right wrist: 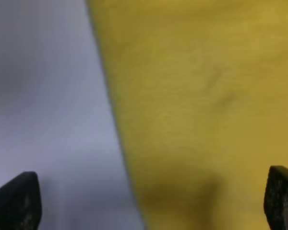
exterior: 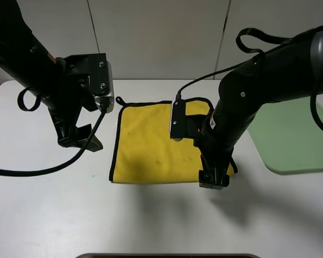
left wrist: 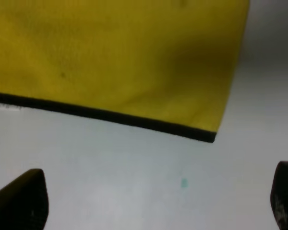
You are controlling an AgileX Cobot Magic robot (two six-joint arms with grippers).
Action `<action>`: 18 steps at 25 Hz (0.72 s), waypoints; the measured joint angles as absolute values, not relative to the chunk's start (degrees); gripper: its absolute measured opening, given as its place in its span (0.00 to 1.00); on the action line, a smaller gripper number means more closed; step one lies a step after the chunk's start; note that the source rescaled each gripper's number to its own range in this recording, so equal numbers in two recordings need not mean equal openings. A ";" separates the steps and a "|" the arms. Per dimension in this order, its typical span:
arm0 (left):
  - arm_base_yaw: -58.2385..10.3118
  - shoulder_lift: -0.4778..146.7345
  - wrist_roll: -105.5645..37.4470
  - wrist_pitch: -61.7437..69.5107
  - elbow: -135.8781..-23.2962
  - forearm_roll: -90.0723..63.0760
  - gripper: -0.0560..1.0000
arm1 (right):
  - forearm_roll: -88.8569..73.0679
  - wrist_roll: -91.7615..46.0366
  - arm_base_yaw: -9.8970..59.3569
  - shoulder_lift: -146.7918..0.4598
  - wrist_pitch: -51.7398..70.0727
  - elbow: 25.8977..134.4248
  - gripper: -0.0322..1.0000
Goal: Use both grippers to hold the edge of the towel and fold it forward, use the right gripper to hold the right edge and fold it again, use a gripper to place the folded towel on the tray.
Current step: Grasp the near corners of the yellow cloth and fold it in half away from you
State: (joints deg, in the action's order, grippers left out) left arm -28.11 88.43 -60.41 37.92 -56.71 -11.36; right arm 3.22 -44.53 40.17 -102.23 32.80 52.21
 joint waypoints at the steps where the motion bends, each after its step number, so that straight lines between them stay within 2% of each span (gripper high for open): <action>1: -28.11 88.50 -61.40 37.86 -56.71 -12.00 0.92 | 3.27 -45.58 40.17 -102.69 32.18 51.01 1.00; 8: -28.32 90.17 -64.85 37.39 -55.72 -15.90 0.92 | 3.44 -50.23 38.18 -103.10 28.91 46.26 1.00; 18: -34.51 90.17 -73.53 31.80 -48.98 -16.12 0.91 | 3.71 -52.80 35.34 -103.10 26.03 45.86 1.00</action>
